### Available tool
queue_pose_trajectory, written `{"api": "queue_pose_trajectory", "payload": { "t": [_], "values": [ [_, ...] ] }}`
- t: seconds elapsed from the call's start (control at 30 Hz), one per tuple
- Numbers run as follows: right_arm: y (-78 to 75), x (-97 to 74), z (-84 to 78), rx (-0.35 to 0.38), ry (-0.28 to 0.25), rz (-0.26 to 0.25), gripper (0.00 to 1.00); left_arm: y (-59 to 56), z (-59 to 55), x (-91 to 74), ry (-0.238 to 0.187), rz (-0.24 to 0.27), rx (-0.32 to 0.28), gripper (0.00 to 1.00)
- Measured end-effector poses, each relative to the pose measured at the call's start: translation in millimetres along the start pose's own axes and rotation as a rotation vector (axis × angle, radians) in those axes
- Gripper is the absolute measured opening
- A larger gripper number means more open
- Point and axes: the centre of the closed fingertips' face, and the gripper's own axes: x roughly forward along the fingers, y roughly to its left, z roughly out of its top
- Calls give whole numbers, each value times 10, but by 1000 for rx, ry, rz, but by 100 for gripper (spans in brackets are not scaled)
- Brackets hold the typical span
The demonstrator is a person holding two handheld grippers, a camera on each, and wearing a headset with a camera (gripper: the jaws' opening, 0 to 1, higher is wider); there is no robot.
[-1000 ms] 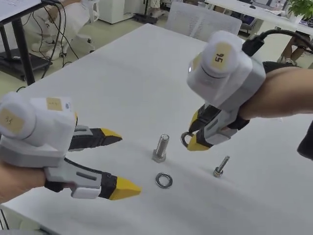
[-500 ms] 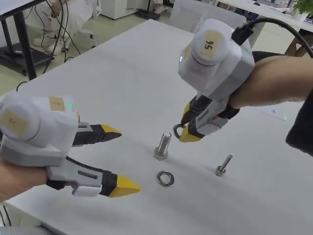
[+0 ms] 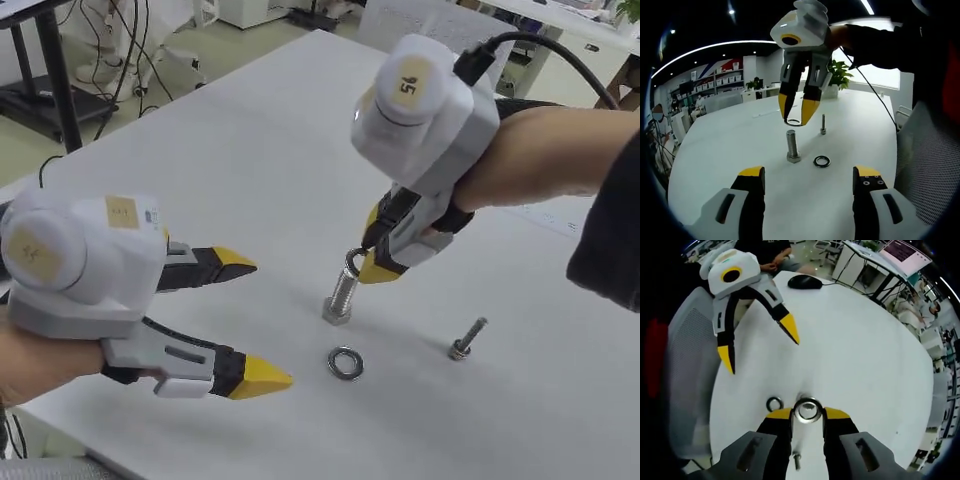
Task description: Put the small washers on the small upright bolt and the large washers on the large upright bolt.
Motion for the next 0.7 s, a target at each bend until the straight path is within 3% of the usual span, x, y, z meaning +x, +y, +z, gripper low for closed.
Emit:
{"api": "queue_pose_trajectory", "payload": {
  "t": [0.7],
  "values": [
    [3, 156, -3, -7, 23, 45, 24, 15, -33, 40, 0, -3, 50, 69]
  ]
}}
